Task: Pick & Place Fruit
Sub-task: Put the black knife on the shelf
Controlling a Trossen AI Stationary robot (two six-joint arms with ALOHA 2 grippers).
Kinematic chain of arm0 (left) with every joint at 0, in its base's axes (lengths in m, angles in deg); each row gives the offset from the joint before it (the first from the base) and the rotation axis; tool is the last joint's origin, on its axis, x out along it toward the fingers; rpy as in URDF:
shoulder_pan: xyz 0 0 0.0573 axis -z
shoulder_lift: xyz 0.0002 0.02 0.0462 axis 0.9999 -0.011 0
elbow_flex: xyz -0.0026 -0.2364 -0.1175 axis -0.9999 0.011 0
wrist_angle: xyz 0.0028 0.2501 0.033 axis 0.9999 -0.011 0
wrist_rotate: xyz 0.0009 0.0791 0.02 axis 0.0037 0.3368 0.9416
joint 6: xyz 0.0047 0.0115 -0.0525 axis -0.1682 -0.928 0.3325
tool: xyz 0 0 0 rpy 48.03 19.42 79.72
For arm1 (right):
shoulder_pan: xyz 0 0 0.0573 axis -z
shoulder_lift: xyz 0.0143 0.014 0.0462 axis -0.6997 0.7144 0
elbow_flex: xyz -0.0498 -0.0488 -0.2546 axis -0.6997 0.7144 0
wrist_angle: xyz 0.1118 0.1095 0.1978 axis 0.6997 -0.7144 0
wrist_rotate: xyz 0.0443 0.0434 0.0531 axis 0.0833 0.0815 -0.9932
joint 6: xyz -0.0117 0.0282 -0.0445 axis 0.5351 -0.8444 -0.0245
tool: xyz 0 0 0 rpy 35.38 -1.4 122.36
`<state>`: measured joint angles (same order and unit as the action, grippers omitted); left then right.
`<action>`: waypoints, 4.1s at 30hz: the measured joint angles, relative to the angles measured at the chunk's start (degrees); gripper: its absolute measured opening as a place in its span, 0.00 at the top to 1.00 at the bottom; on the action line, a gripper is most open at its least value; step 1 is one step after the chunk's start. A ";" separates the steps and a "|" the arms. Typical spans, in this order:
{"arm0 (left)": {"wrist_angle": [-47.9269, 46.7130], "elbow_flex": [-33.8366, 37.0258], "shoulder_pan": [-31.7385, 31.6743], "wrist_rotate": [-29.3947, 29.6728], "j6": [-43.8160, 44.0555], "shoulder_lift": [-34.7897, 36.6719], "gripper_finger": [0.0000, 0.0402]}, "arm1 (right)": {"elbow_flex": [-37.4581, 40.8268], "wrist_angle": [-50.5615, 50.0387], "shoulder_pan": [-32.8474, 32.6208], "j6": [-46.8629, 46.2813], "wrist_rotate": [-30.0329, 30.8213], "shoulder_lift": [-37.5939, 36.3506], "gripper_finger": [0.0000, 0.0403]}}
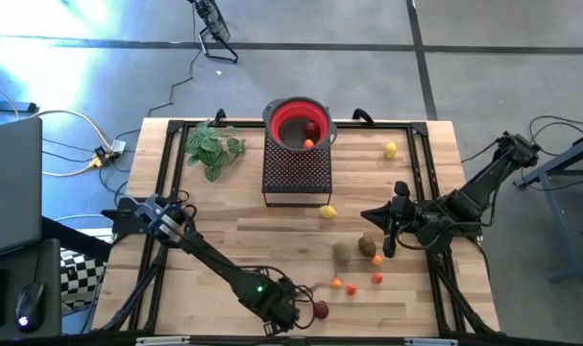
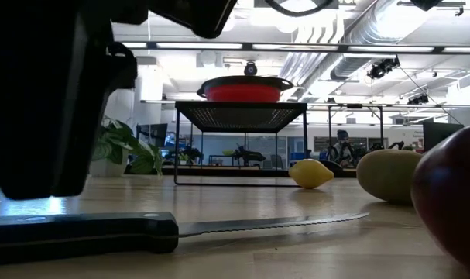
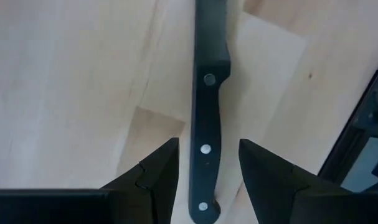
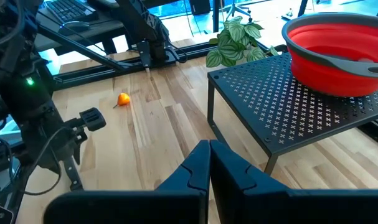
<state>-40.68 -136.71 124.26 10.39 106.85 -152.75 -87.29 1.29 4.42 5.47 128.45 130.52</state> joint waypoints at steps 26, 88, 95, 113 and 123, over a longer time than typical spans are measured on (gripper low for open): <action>7.64 6.12 0.04 0.05 0.39 0.26 0.66 | 0.00 0.00 0.02 0.00 0.00 0.00 0.99; -1.42 6.25 0.37 4.81 0.17 12.21 0.83 | 0.00 0.04 0.02 -0.01 0.02 0.00 0.99; -6.38 6.20 0.34 6.78 -1.33 16.72 0.83 | 0.00 0.05 0.02 0.00 0.02 0.00 0.99; -12.96 6.14 -13.46 7.98 -19.70 25.06 0.83 | 0.00 0.52 0.02 -3.29 1.60 0.00 0.99; -15.01 6.14 -24.12 7.87 -34.13 27.11 0.83 | 0.00 0.22 0.02 -4.09 6.60 0.00 0.99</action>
<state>-55.69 -130.58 100.14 18.27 72.72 -125.64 -87.29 1.51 4.44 1.39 135.05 130.52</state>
